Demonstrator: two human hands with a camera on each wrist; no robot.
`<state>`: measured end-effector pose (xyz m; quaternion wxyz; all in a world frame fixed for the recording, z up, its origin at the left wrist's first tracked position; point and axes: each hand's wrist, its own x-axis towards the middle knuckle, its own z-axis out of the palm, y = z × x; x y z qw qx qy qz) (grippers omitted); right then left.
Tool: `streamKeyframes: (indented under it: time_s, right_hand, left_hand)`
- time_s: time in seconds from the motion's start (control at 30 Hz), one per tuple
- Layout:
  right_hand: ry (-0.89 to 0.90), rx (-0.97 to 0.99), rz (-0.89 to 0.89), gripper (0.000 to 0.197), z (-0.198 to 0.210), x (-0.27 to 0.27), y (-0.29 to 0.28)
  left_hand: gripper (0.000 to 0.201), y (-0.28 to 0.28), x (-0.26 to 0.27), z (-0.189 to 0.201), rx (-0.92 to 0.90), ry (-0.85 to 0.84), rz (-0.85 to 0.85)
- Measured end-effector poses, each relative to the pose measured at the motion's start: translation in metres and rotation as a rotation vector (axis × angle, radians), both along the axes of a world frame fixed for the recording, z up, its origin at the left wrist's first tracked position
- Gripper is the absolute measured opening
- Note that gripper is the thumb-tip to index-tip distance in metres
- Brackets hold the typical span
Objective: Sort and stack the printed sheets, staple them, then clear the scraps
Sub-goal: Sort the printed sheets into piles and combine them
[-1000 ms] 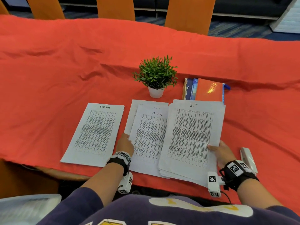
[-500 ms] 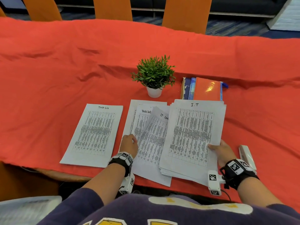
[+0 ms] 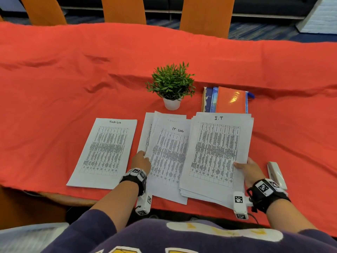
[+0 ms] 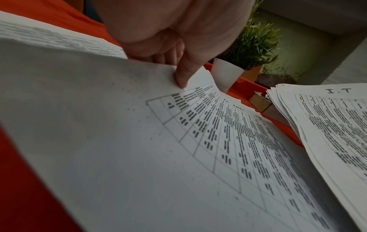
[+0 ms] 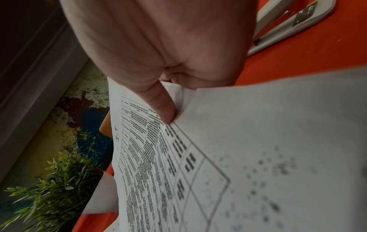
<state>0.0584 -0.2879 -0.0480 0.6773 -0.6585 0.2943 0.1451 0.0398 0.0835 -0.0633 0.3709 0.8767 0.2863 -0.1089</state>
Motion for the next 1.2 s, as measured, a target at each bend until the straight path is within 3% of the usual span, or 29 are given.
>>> streamKeyframes:
  time_s: [0.27, 0.47, 0.67, 0.77, 0.93, 1.03, 1.13, 1.2]
  right_hand:
    - [0.003, -0.007, -0.004, 0.041, 0.000, 0.002, 0.006]
    - [0.017, -0.037, -0.033, 0.042, -0.008, 0.009, 0.002]
    - [0.042, -0.046, -0.092, 0.038, -0.012, 0.013, -0.005]
    - [0.040, -0.040, -0.093, 0.038, -0.019, 0.016, -0.009]
    - [0.027, 0.089, -0.043, 0.041, 0.010, 0.011, 0.019]
    - [0.024, 0.140, 0.008, 0.044, 0.018, 0.008, 0.036]
    - [0.030, 0.165, 0.025, 0.046, 0.019, 0.006, 0.042]
    - [0.039, 0.164, 0.031, 0.039, 0.021, 0.004, 0.043]
  left_hand:
    - [0.034, 0.009, 0.001, 0.026, 0.301, -0.031, -0.013]
    - [0.030, 0.017, 0.005, 0.050, 0.390, -0.135, -0.084]
    - [0.016, 0.015, 0.013, 0.083, 0.116, -0.410, 0.015]
    - [0.011, 0.012, 0.015, 0.093, -0.122, -0.484, 0.061]
    - [0.006, -0.019, 0.014, 0.085, -0.260, -0.331, 0.059]
    - [0.002, -0.041, 0.008, 0.064, -0.237, -0.216, -0.003]
    - [0.013, -0.054, 0.004, 0.049, -0.224, -0.142, -0.048]
    - [0.003, -0.058, 0.005, 0.045, -0.275, -0.105, -0.053]
